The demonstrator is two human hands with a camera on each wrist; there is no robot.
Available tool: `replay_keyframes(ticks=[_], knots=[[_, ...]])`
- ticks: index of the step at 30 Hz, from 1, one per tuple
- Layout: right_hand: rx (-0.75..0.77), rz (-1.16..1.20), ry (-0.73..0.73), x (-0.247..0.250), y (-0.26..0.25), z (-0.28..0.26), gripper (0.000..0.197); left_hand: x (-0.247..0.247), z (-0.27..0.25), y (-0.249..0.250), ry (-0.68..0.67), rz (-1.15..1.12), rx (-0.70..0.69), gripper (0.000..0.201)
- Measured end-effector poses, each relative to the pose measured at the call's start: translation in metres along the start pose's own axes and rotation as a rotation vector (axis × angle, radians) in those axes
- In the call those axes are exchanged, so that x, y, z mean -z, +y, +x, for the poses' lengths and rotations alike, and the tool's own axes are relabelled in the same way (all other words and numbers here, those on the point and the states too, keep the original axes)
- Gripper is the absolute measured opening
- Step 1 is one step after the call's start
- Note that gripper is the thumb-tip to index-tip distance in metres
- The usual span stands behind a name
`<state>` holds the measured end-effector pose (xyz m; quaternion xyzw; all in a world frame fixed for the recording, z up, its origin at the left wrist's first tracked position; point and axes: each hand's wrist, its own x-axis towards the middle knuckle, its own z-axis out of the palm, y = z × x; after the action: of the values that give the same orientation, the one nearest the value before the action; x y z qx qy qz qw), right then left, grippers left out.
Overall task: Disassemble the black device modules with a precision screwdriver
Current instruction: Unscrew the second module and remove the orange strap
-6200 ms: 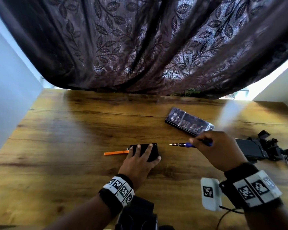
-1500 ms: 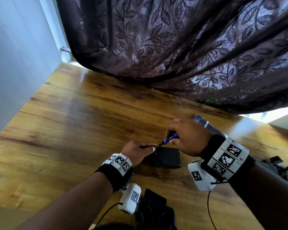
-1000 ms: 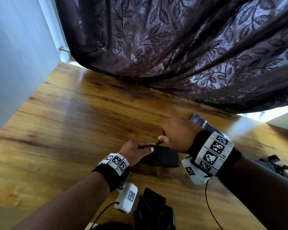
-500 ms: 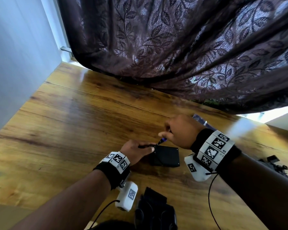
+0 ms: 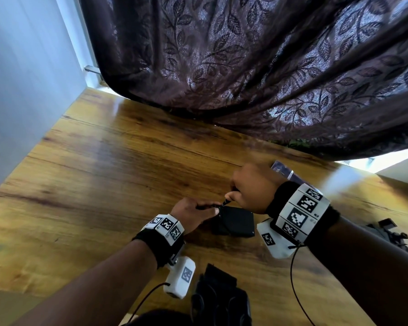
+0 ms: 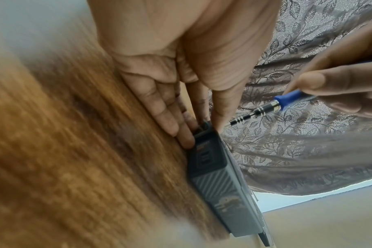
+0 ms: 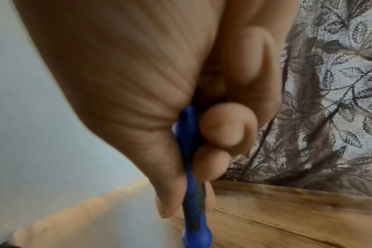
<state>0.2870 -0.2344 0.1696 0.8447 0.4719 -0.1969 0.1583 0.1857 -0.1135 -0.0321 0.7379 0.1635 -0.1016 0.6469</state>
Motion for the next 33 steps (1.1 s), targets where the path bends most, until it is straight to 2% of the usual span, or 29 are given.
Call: replay_keyframes(ticks=[3,5,9,11,16,24,30,33], knots=[[0.003,-0.026,-0.03,0.002,-0.004,0.0,0.032,-0.001,0.0,0.0,-0.015,-0.006,0.007,0.032],[0.022,-0.033,-0.03,0.002,-0.006,-0.002,0.019,-0.001,0.0,0.0,-0.004,-0.026,0.011,0.036],[0.065,0.009,-0.027,-0.001,-0.007,-0.006,0.01,-0.002,-0.001,0.001,0.018,-0.046,0.021,0.017],[0.065,-0.002,-0.003,-0.001,-0.008,-0.007,0.008,-0.002,-0.001,0.001,0.025,-0.048,0.021,0.016],[0.052,-0.01,0.003,0.0,-0.007,-0.006,0.016,-0.001,-0.001,0.001,0.004,-0.03,0.022,0.02],[0.019,-0.038,0.037,-0.006,-0.009,-0.007,0.033,0.004,-0.003,0.008,0.004,0.047,-0.02,0.015],[-0.014,-0.038,0.056,-0.006,-0.012,-0.011,0.03,0.004,-0.007,0.01,-0.001,0.134,-0.059,0.018],[-0.037,-0.015,0.05,-0.008,-0.009,-0.014,0.025,0.009,-0.019,0.017,-0.059,0.18,-0.121,0.031]])
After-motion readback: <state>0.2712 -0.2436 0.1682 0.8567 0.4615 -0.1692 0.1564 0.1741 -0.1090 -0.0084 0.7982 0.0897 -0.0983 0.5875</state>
